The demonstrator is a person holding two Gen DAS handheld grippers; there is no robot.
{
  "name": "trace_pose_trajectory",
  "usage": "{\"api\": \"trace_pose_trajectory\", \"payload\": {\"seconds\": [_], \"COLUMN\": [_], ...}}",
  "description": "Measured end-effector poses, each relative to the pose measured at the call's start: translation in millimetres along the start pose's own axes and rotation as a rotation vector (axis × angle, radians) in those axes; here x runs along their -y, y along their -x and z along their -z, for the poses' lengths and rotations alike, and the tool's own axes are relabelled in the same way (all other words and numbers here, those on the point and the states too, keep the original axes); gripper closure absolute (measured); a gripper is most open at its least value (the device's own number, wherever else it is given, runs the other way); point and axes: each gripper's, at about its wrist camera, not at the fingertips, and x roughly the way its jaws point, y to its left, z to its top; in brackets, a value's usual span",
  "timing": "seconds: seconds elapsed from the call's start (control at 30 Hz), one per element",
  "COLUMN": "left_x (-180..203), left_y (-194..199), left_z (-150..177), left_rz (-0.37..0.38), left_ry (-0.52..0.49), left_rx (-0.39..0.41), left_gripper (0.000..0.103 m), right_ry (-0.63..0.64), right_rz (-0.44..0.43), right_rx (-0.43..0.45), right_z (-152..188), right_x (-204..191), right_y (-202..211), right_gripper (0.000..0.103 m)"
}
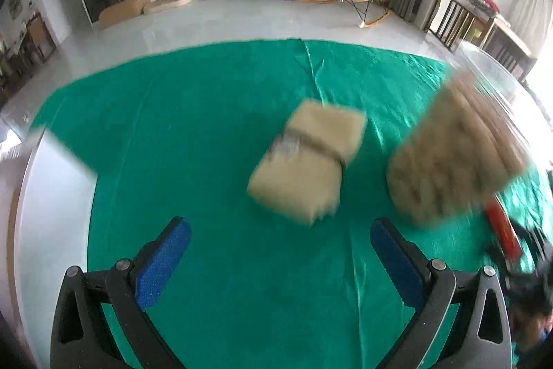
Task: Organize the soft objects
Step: 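Grasp the beige cloth bag with the left tool while the right tool holds the red packet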
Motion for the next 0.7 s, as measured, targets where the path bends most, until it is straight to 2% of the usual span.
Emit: {"api": "trace_pose_trajectory", "payload": {"seconds": [0.1,0.23,0.27,0.3,0.33,0.4,0.5,0.63,0.7], "left_x": [14.9,30.2,32.2,35.6,35.9,34.5,31.3,19.2,11.6], "left_y": [-34.3,-72.3,-77.4,-82.0,-81.2,-75.4,-66.7,-48.7,-34.2], "left_z": [-23.7,-36.4,-35.8,-34.7,-32.7,-28.7,-20.3,-13.2,-12.2], "left_rz": [-0.042,-0.121,-0.129,-0.109,-0.063,-0.071,-0.079,-0.056,-0.050], "left_ry": [-0.063,-0.132,-0.149,-0.169,-0.162,-0.136,-0.132,-0.065,-0.038], "left_rx": [-0.042,-0.072,-0.074,-0.073,-0.063,-0.024,-0.001,0.007,0.013], "left_gripper": [0.000,0.001,0.010,0.033,0.040,0.055,0.063,0.064,0.065], "right_ry": [-0.001,-0.002,-0.004,-0.004,-0.004,-0.005,-0.004,-0.006,-0.011], "right_rz": [0.000,-0.002,-0.003,-0.002,-0.001,-0.001,0.001,0.008,0.000], "right_rx": [0.000,0.000,0.000,0.000,0.000,0.000,-0.001,-0.005,-0.068], "right_z": [-0.6,-0.5,-1.5,-2.3,-3.1,-3.4,-4.0,-4.8,-13.2], "right_x": [0.1,0.4,1.4,2.3,2.9,3.6,3.5,2.5,2.6], "right_y": [0.4,0.4,-0.2,-0.4,-0.8,-0.6,-1.1,-1.4,-4.4], "right_gripper": [0.023,0.023,0.023,0.023,0.023,0.023,0.023,0.022,0.021]}}
